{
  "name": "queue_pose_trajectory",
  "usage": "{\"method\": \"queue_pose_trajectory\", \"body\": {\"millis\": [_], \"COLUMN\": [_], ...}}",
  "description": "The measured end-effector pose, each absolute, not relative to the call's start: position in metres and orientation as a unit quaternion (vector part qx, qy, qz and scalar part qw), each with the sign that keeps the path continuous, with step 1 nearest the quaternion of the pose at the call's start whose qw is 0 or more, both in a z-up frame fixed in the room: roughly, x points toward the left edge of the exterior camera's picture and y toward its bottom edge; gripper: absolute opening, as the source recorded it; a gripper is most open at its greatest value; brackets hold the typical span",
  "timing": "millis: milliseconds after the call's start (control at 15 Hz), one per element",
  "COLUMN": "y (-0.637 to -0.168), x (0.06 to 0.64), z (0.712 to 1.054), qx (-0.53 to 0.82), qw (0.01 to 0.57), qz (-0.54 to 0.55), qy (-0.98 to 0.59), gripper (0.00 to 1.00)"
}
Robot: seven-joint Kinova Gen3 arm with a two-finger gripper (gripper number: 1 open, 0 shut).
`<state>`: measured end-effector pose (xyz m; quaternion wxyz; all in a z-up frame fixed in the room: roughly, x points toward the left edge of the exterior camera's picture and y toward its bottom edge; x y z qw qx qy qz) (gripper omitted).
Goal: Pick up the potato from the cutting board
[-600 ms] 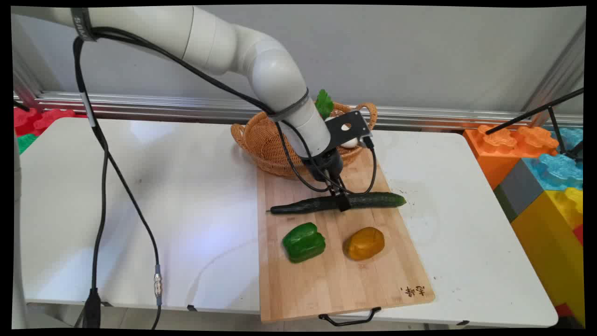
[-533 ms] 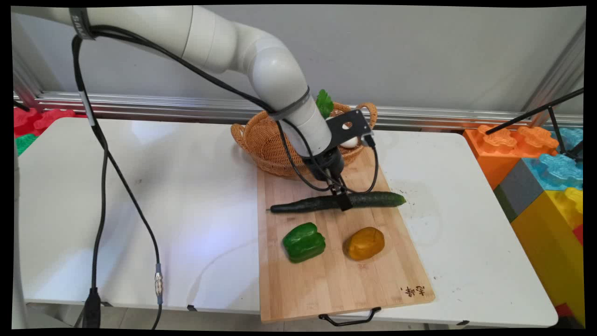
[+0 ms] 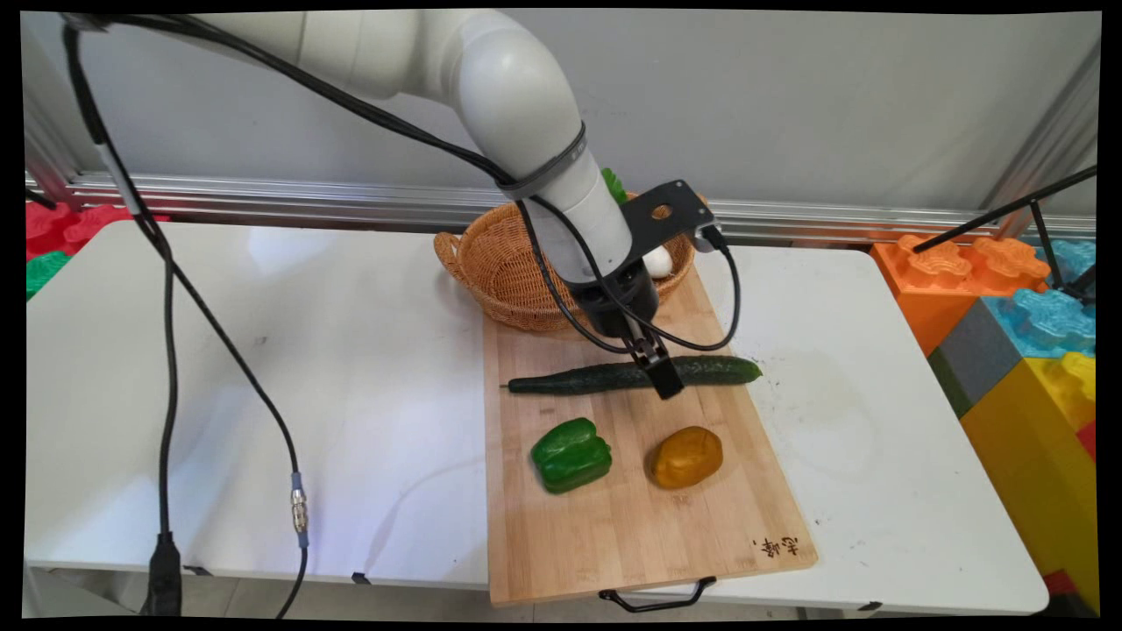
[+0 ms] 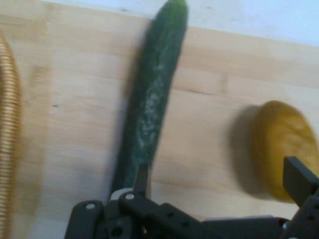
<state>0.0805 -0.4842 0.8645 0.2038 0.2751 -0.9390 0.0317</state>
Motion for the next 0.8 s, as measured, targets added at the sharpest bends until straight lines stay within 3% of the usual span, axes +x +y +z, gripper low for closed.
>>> {"method": "queue_pose_trajectory", "body": {"millis": [400, 800], "y": [-0.443, -0.434], "x": [0.065, 0.056], "z": [0.851, 0.821], "qx": [0.298, 0.311], "qw": [0.218, 0.225], "qz": [-0.013, -0.009], "qy": [-0.929, -0.923], "gripper": [1.0, 1.0]}}
